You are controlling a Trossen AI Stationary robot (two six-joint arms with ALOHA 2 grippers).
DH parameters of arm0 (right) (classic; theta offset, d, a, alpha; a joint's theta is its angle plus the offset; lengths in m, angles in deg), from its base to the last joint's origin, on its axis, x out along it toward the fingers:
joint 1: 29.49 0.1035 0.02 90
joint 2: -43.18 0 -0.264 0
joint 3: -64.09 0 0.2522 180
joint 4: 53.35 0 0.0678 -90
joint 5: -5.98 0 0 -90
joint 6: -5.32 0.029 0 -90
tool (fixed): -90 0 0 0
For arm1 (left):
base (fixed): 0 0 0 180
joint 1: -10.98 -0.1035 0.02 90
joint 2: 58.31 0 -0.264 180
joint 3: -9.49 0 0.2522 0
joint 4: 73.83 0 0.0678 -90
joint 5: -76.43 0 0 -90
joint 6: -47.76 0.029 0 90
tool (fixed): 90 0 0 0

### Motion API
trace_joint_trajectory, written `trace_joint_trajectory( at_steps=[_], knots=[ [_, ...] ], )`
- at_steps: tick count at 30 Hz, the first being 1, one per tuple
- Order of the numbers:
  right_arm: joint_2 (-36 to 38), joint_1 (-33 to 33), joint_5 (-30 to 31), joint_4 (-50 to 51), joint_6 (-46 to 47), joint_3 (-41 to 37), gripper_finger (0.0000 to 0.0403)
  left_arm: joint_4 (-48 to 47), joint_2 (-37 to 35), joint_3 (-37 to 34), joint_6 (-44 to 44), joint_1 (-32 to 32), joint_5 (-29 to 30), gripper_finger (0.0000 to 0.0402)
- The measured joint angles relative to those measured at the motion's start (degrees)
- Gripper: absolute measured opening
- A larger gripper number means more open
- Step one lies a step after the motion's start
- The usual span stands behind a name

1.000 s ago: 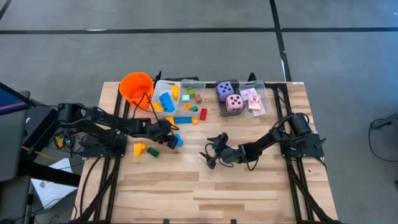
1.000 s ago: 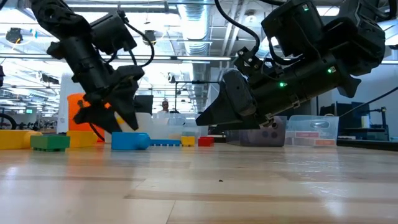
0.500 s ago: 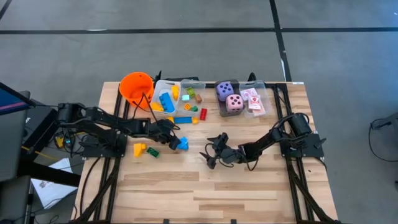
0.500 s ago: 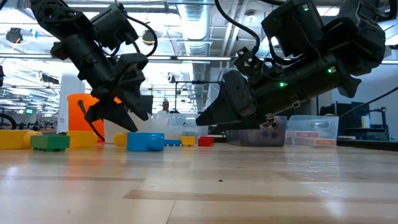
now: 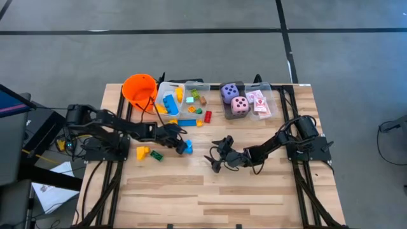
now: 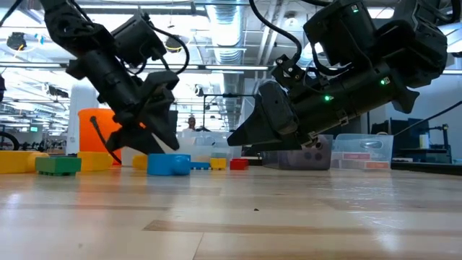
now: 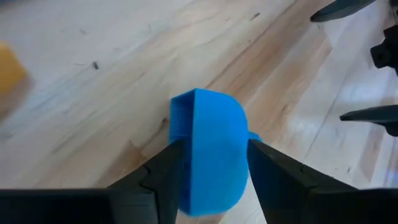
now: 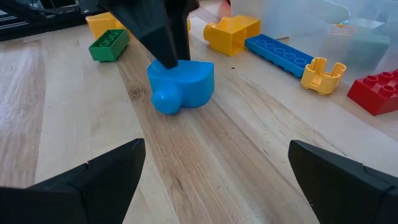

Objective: Pick & Place Toys
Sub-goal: Put the large blue game piece into the white bin

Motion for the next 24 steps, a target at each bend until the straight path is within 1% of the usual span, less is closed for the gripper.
trace_joint_trajectory(
  at_steps=[4, 7, 12, 15, 16, 22, 24],
  knots=[
    [0.00, 0.00, 0.00, -0.01, 0.00, 0.00, 0.0388, 3.09, 2.66, 0.00, -0.04, 0.00, -0.96, 0.0150],
    [0.00, 0.00, 0.00, 0.19, 0.00, 0.00, 0.0388, 4.37, 4.11, 0.18, 0.44, 0.00, -1.96, 0.0125],
    [0.00, 0.00, 0.00, 0.46, 0.00, 0.00, 0.0388, 7.96, 5.26, 0.19, 4.69, -0.02, -5.41, 0.0064],
    [0.00, 0.00, 0.00, 0.57, 0.00, 0.00, 0.0388, 9.93, 5.11, -0.07, 8.32, 0.13, -6.42, 0.0017],
    [0.00, 0.00, 0.00, 0.59, 0.00, 0.00, 0.0388, 10.22, 4.81, -0.17, 9.11, 0.08, -6.53, 0.0010],
    [0.00, 0.00, 0.00, 1.09, 0.02, 0.00, 0.0388, 12.80, 2.56, -0.13, 11.50, -0.02, -6.54, 0.0006],
    [0.00, 0.00, 0.00, 1.09, 0.02, 0.00, 0.0388, 13.52, 0.89, -0.13, 13.12, -0.02, -5.63, 0.0006]
  ],
)
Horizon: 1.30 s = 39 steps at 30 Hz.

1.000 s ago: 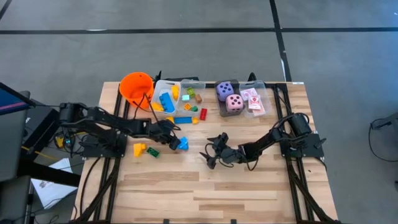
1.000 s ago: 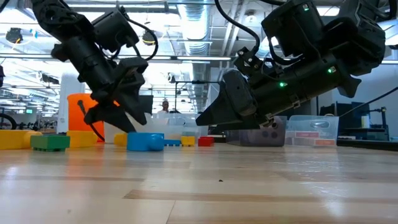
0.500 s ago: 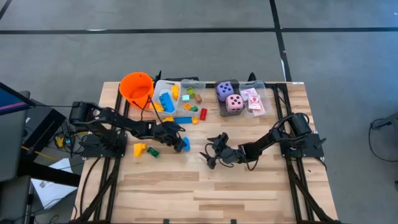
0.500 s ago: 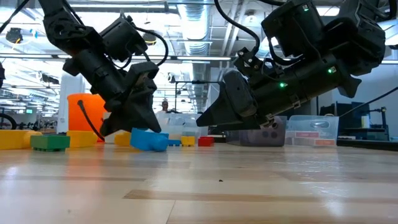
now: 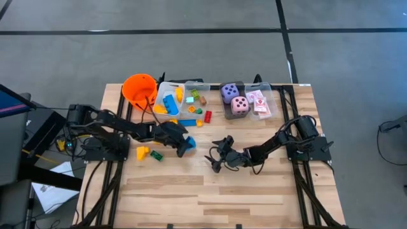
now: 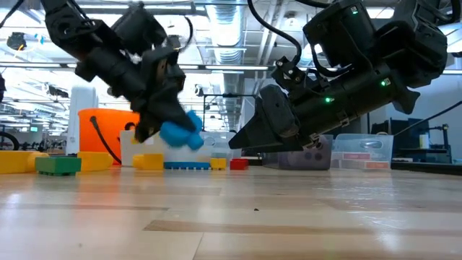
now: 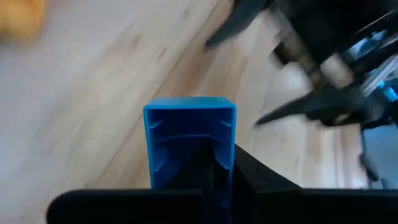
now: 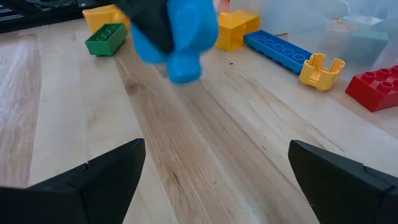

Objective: Pick & Place Toys
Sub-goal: Put the large blue game piece into the white bin

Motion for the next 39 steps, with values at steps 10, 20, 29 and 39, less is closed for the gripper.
trace_joint_trajectory(
  at_steps=[10, 20, 29, 39],
  knots=[
    [0.00, 0.00, 0.15, 0.20, -0.02, 0.00, 0.0388, 1.94, -14.15, 0.08, 16.42, 0.00, 20.72, 0.0006],
    [0.00, 0.00, 0.15, 0.39, -0.02, 0.00, 0.0388, -3.89, -20.83, 0.09, 25.14, -3.20, 38.38, 0.0005],
    [0.00, -0.04, 0.15, 0.38, 0.00, 0.00, 0.0388, -11.49, -20.15, 0.07, 25.43, -12.58, 39.99, 0.0035],
    [0.00, -0.04, 0.15, 0.39, -0.02, 0.00, 0.0388, -11.95, -20.32, 0.07, 23.42, -13.57, 36.50, 0.0132]
  ],
)
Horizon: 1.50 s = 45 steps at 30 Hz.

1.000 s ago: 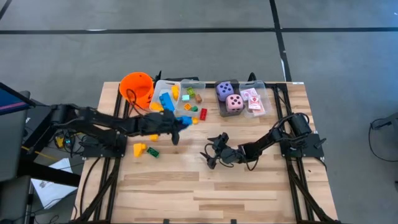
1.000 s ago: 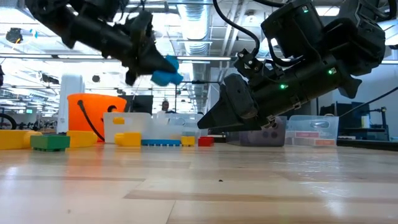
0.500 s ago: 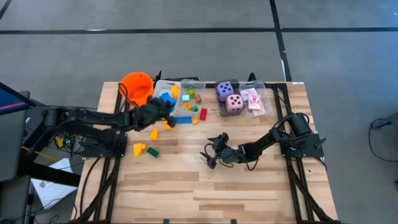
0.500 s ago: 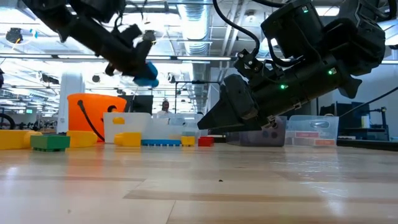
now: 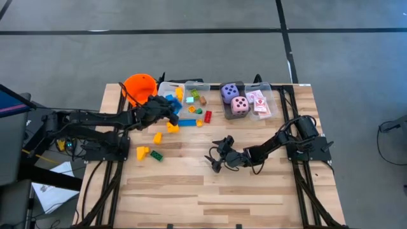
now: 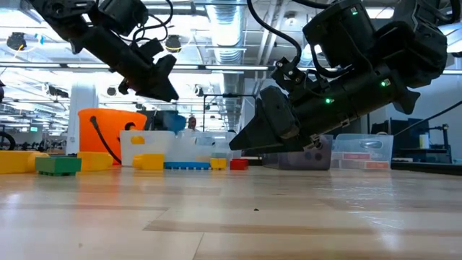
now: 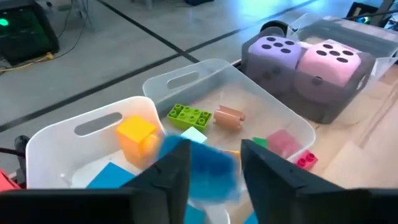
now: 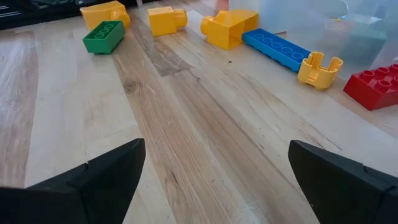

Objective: Pick & Place Toys
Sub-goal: Put the large blue game piece into the white bin, then put the small green game piece into the left transparent bin

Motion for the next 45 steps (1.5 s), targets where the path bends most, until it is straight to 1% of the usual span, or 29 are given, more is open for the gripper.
trace_joint_trajectory(
  at_steps=[4, 8, 10, 11, 12, 15, 16, 17, 18, 19, 21, 24, 28, 30, 32, 36, 39, 42, 45],
  knots=[
    [0.00, 0.00, 0.00, 0.00, 0.02, 0.00, 0.0388, -0.65, 0.00, 0.00, -0.10, 0.00, 0.21, 0.0172],
    [0.00, 0.00, 0.00, 0.00, 0.02, 0.00, 0.0388, -1.12, 0.00, 0.00, -0.30, 0.00, 0.62, 0.0199],
    [0.00, 0.00, 0.00, 0.01, 0.00, 0.00, 0.0388, -1.08, 0.00, 0.00, -3.77, 0.34, -1.34, 0.0207],
    [0.00, 0.00, 0.00, 0.00, 0.02, 0.00, 0.0388, -1.05, 0.00, 0.00, -6.68, 0.48, -4.26, 0.0210],
    [0.00, 0.00, 0.00, 0.00, 0.01, 0.00, 0.0388, -1.01, 0.00, 0.00, -9.39, 0.67, -8.41, 0.0213],
    [0.00, 0.00, 0.00, 0.00, 0.02, 0.00, 0.0388, -0.25, 0.00, 0.00, -12.98, 2.06, -25.86, 0.0215],
    [0.00, 0.00, -0.02, 0.00, 0.02, 0.00, 0.0388, 0.09, 0.00, 0.00, -13.08, 3.11, -30.76, 0.0215],
    [0.00, 0.00, -0.02, 0.02, 0.02, 0.00, 0.0388, 0.25, 0.00, 0.00, -13.18, 4.51, -34.55, 0.0213],
    [0.00, 0.00, -0.02, 0.01, 0.02, 0.00, 0.0388, 0.21, 0.00, 0.02, -13.15, 6.33, -36.79, 0.0210],
    [0.00, 0.00, -0.02, 0.00, 0.00, 0.00, 0.0388, 0.17, 0.00, 0.02, -12.96, 8.40, -37.59, 0.0206],
    [0.00, 0.00, -0.02, 0.00, 0.02, 0.00, 0.0388, 0.19, 0.01, 0.02, -12.99, 12.80, -36.45, 0.0194],
    [0.00, 0.00, -0.02, -0.05, 0.00, 0.00, 0.0388, -1.15, 0.00, 0.02, -13.05, 19.29, -30.30, 0.0171],
    [0.00, 0.00, -0.02, -0.13, 0.02, 0.00, 0.0388, -5.65, 0.02, 0.02, -13.17, 27.32, -20.90, 0.0141],
    [0.00, 0.00, -0.02, -0.19, 0.02, 0.00, 0.0388, -8.19, 0.02, 0.02, -12.87, 30.66, -17.44, 0.0128],
    [0.00, 0.00, -0.02, -0.19, 0.02, 0.00, 0.0388, -10.33, 0.02, 0.02, -9.87, 33.02, -15.41, 0.0116],
    [0.00, 0.00, -0.07, -0.13, 0.02, 0.00, 0.0388, -13.86, -0.42, 0.02, -3.07, 35.66, -14.75, 0.0100],
    [0.00, 0.13, -0.15, 0.27, 0.00, 0.00, 0.0388, -16.45, -0.39, 0.02, -0.43, 36.30, -15.59, 0.0100],
    [0.00, 0.48, -0.17, 0.80, -0.15, 0.01, 0.0388, -19.74, -0.42, 0.07, 0.62, 36.30, -17.45, 0.0114],
    [0.00, 0.48, -0.20, 1.45, -1.55, 0.02, 0.0388, -25.19, -0.42, 0.07, 2.00, 36.30, -21.64, 0.0139]
  ],
)
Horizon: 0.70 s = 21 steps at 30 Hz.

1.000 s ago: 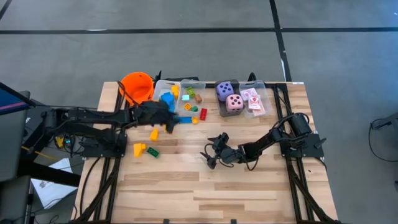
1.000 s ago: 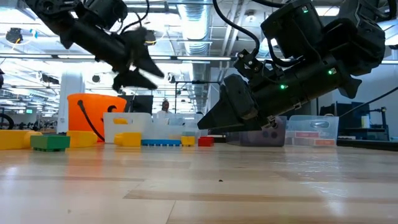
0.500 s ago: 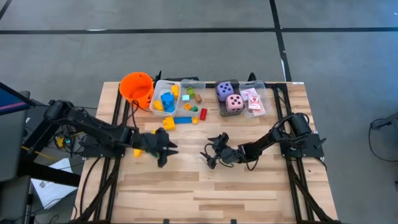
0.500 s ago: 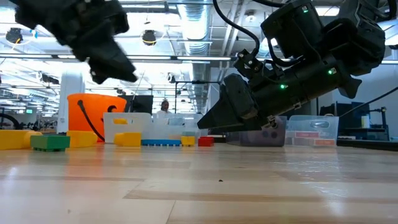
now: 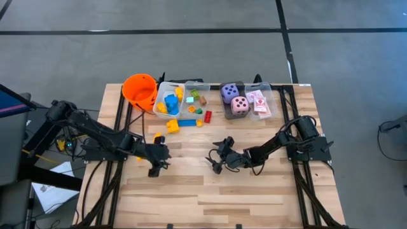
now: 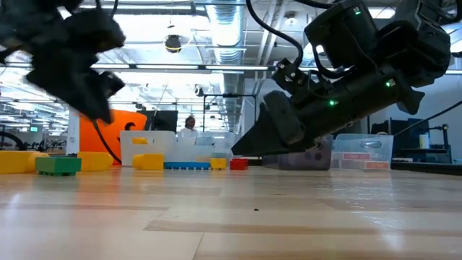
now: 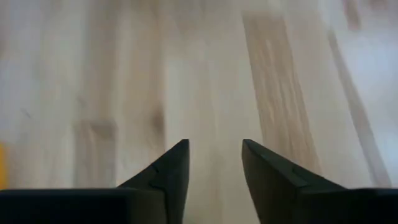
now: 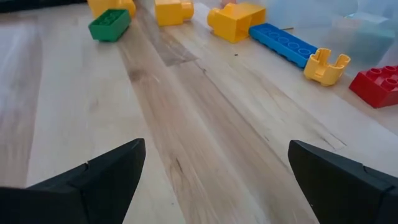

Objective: Pick & Place Toys
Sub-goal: Put the small green game piece into the left transparent bin

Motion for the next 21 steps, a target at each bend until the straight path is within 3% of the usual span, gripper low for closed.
trace_joint_trajectory(
  at_steps=[3, 10, 16, 21],
  knots=[
    [0.00, -0.06, 0.03, 0.27, -1.44, 0.00, 0.0388, -5.97, 0.00, 0.00, 2.02, 0.00, -3.95, 0.0173],
    [0.00, -2.17, 0.09, 0.05, -6.50, -0.01, 0.0388, -18.30, 0.00, 4.11, 9.95, -1.49, -4.33, 0.0272],
    [0.00, -4.25, 0.06, 0.27, -6.96, 0.00, 0.0388, -22.12, 0.07, 5.96, 10.77, -1.95, -4.48, 0.0339],
    [0.00, -4.20, 0.04, 0.30, -5.14, -0.02, 0.0388, -21.98, 0.12, 5.97, 10.81, -1.95, -4.86, 0.0370]
  ],
)
